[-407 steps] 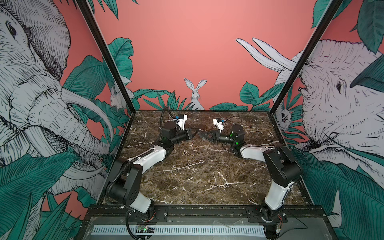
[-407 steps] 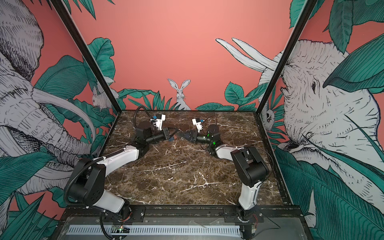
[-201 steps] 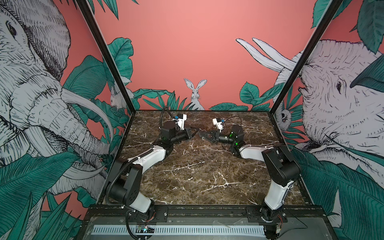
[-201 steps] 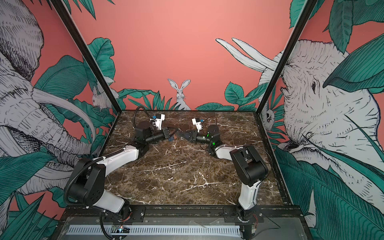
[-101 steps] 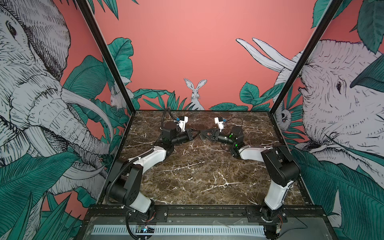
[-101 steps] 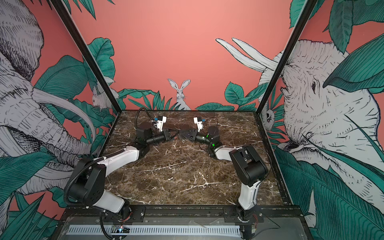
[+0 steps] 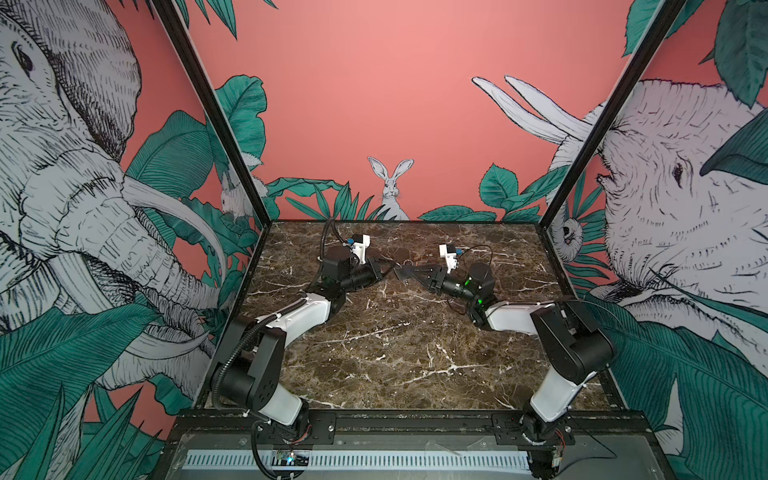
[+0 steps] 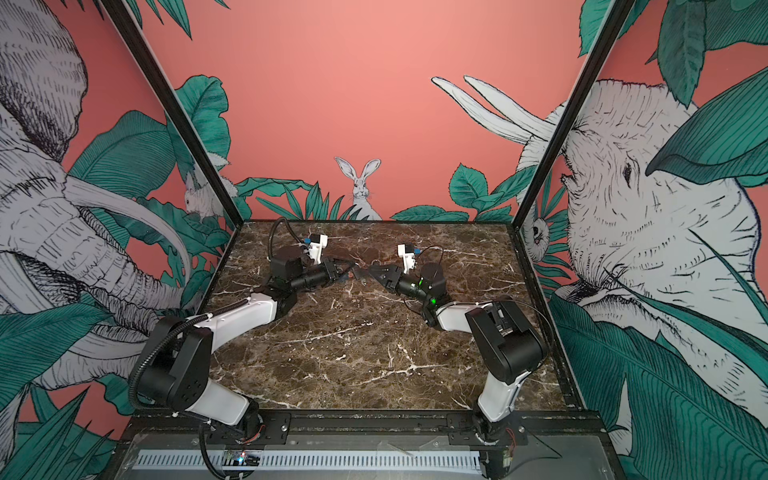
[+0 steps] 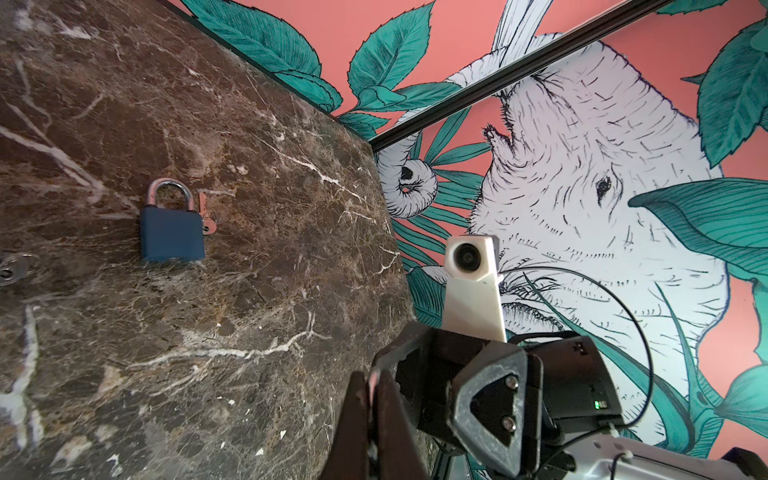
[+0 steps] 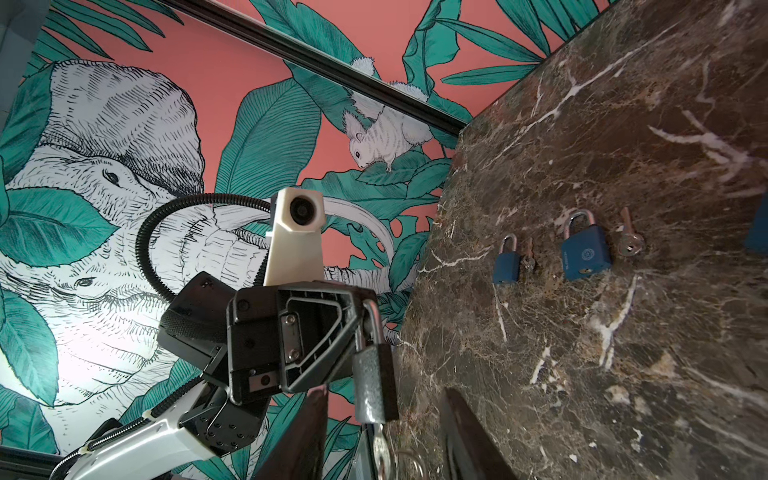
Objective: Lock with the key
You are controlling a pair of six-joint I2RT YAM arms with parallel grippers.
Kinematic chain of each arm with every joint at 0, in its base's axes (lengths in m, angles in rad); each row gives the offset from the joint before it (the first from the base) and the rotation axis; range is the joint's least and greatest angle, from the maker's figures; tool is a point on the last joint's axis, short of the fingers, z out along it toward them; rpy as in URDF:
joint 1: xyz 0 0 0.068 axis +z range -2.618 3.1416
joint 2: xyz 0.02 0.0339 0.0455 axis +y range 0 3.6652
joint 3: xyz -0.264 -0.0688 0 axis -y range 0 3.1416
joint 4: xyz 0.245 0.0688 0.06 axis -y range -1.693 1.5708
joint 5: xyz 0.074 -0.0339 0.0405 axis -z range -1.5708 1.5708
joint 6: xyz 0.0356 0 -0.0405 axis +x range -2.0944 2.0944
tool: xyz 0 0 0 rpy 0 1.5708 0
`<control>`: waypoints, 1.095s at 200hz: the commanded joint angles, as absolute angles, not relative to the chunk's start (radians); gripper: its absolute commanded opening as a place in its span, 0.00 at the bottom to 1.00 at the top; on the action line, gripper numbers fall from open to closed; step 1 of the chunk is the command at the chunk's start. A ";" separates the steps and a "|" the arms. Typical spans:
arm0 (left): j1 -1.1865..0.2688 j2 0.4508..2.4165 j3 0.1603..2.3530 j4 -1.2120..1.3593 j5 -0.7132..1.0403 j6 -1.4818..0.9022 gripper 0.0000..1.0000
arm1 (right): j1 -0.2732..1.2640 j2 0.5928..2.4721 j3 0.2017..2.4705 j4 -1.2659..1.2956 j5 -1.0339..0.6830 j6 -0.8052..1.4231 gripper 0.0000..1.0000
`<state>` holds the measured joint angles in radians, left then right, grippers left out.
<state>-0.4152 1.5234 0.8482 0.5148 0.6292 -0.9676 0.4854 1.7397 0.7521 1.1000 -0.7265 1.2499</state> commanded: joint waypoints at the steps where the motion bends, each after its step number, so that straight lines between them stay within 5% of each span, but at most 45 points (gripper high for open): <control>1: -0.411 1.511 0.850 0.584 0.629 -0.997 0.00 | 0.499 1.754 0.742 1.206 -0.706 1.269 0.44; 219: -0.405 1.569 0.858 0.685 0.578 -1.064 0.00 | 0.564 1.860 0.735 1.399 -0.670 1.359 0.36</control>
<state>-0.4107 1.5776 0.8482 0.6167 0.5743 -1.0470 0.5533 1.8450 0.7120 1.3346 -0.6685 1.3582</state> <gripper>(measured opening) 0.048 0.368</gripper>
